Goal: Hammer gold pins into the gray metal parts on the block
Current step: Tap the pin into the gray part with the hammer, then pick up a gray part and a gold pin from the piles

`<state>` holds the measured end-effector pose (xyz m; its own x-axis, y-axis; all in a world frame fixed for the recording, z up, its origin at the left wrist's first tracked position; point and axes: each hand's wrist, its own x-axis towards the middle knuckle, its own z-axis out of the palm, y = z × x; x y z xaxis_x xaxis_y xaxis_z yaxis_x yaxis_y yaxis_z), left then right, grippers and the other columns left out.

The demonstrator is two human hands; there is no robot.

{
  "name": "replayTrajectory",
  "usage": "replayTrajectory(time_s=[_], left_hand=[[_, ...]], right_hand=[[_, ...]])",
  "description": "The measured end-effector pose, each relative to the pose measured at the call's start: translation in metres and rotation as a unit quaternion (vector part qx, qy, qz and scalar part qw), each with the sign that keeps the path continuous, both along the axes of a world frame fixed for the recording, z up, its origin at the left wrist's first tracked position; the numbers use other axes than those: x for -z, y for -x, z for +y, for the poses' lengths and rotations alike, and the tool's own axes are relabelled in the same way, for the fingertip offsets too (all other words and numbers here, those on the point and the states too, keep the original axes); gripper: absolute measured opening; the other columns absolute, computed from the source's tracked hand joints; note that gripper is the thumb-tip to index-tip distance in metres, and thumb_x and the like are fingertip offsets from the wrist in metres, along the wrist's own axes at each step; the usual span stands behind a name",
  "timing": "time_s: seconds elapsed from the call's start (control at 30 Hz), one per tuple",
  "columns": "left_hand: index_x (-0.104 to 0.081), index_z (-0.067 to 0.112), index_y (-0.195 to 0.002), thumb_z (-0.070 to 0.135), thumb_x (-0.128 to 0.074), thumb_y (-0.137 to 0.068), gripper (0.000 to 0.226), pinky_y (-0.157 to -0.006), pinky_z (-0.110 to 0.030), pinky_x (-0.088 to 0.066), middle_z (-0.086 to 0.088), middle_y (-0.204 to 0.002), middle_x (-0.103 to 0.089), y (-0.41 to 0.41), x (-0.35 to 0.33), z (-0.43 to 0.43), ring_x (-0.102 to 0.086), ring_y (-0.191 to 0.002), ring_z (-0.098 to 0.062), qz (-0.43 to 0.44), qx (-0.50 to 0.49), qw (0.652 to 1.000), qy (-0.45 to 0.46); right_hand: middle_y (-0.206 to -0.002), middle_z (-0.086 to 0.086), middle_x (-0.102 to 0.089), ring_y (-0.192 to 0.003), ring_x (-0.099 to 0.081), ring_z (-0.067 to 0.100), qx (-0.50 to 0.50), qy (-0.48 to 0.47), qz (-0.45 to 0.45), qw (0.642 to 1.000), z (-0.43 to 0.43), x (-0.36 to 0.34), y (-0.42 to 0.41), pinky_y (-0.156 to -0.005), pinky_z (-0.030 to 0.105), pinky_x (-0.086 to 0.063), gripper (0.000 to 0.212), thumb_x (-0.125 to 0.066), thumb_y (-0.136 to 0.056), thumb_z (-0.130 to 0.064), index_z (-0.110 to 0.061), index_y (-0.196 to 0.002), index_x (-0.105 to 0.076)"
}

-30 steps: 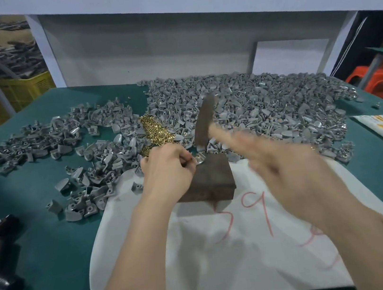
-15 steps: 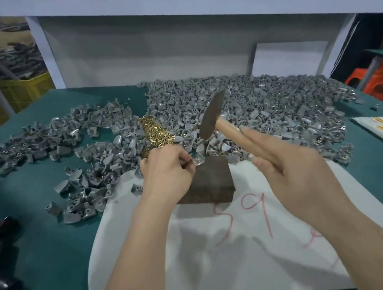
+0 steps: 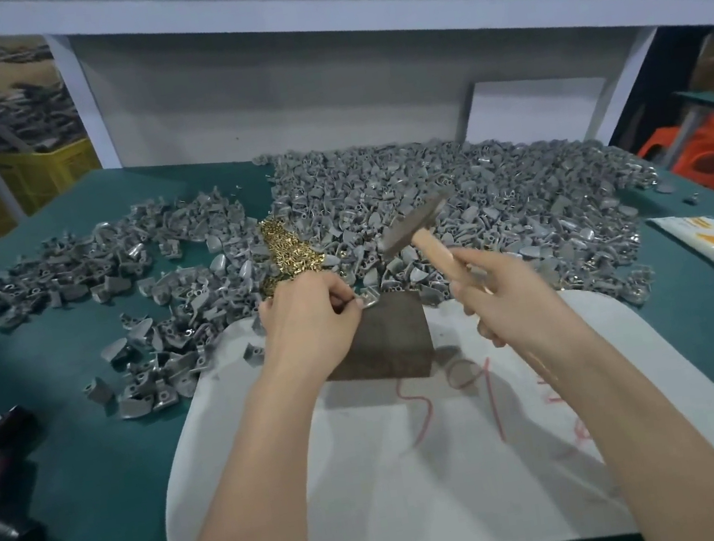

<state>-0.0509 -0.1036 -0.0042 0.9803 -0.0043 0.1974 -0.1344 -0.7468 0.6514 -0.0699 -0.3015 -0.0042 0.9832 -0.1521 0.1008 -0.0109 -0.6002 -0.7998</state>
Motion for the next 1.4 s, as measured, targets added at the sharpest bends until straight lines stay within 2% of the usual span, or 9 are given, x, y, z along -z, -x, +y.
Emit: replayTrajectory(time_s=[0.1,0.23,0.43,0.57,0.67,0.77,0.87,1.0,1.4], left_hand=[[-0.058,0.033,-0.072,0.031,-0.065,-0.086,0.016,-0.099,-0.044,-0.039,0.015,-0.08,-0.06,-0.001,0.0,0.001,-0.059,-0.099,-0.016,0.0,-0.005,1.0,0.002],[-0.057,0.036,-0.075,0.032,-0.063,-0.088,0.014,-0.098,-0.044,-0.039,0.017,-0.081,-0.06,-0.002,0.0,0.002,-0.059,-0.098,-0.016,-0.024,-0.019,0.999,0.024],[-0.062,0.032,-0.084,0.019,-0.061,-0.089,0.014,-0.098,-0.043,-0.042,0.012,-0.085,-0.066,-0.003,0.003,-0.001,-0.062,-0.095,-0.015,-0.03,0.031,0.993,0.109],[-0.068,0.02,-0.105,0.018,-0.059,-0.091,0.017,-0.1,-0.039,-0.043,0.004,-0.103,-0.069,-0.008,0.002,0.004,-0.061,-0.101,-0.015,-0.076,-0.04,0.98,0.182],[-0.063,0.021,-0.11,0.015,-0.054,-0.094,0.02,-0.091,-0.021,-0.043,0.006,-0.109,-0.065,-0.011,-0.001,0.013,-0.058,-0.1,-0.007,-0.115,-0.144,0.929,0.32],[-0.058,0.024,-0.103,0.012,-0.049,-0.095,0.018,-0.074,-0.007,-0.043,0.012,-0.1,-0.06,-0.013,-0.002,0.022,-0.057,-0.092,-0.001,-0.115,-0.22,0.835,0.492],[-0.055,0.023,-0.101,0.01,-0.045,-0.095,0.018,-0.063,-0.006,-0.04,0.011,-0.098,-0.056,-0.015,-0.001,0.028,-0.053,-0.086,0.002,-0.101,-0.265,0.757,0.589],[-0.053,0.021,-0.099,0.007,-0.043,-0.094,0.018,-0.07,-0.014,-0.039,0.006,-0.1,-0.056,-0.019,0.0,0.033,-0.054,-0.089,-0.006,-0.13,-0.297,0.724,0.609],[-0.053,0.025,-0.091,0.006,-0.043,-0.093,0.022,-0.074,-0.014,-0.041,0.006,-0.098,-0.057,-0.02,0.001,0.031,-0.055,-0.095,-0.011,-0.145,-0.298,0.722,0.608]], right_hand=[[-0.059,-0.008,-0.057,-0.043,-0.048,0.012,0.001,0.009,0.051,0.999,-0.001,0.01,-0.005,-0.044,0.023,-0.039,0.03,-0.058,-0.091,-0.022,-0.026,-0.12,-0.062],[-0.092,-0.005,-0.063,-0.073,-0.055,0.013,0.056,0.204,-0.033,0.977,0.001,0.008,-0.005,-0.063,0.026,-0.04,0.031,-0.058,-0.088,-0.041,-0.029,-0.115,-0.065],[-0.085,-0.008,-0.068,-0.081,-0.062,0.006,-0.108,0.054,-0.074,0.99,0.052,-0.005,-0.02,-0.081,0.029,-0.05,0.028,-0.064,-0.084,-0.037,-0.032,-0.112,-0.064],[-0.087,-0.005,-0.067,-0.082,-0.064,0.015,-0.037,-0.016,-0.089,0.995,0.068,-0.013,-0.054,-0.074,0.033,-0.053,0.01,-0.062,-0.089,-0.019,-0.027,-0.092,-0.066],[-0.111,-0.005,-0.06,-0.092,-0.06,0.01,0.103,-0.05,-0.129,0.985,0.054,-0.033,-0.079,-0.072,0.024,-0.052,0.038,-0.057,-0.092,-0.018,-0.028,-0.128,-0.05],[-0.139,0.013,-0.044,-0.114,-0.053,0.028,0.103,0.16,-0.023,0.982,0.057,-0.035,-0.09,-0.104,0.046,-0.039,0.06,-0.057,-0.092,-0.027,-0.032,-0.145,-0.029],[-0.125,0.004,-0.061,-0.083,-0.063,0.014,-0.055,0.209,-0.03,0.976,0.093,-0.028,-0.083,-0.089,0.036,-0.05,0.04,-0.057,-0.092,-0.029,-0.026,-0.131,-0.052],[-0.097,-0.006,-0.063,-0.091,-0.057,0.017,-0.206,0.279,0.017,0.938,0.144,-0.013,-0.082,-0.092,0.039,-0.046,0.023,-0.067,-0.083,-0.039,-0.027,-0.103,-0.068],[-0.08,0.003,-0.043,-0.08,-0.044,0.026,-0.168,0.387,0.094,0.902,0.183,-0.003,-0.098,-0.073,0.038,-0.037,0.021,-0.057,-0.082,-0.006,-0.015,-0.075,-0.04]])
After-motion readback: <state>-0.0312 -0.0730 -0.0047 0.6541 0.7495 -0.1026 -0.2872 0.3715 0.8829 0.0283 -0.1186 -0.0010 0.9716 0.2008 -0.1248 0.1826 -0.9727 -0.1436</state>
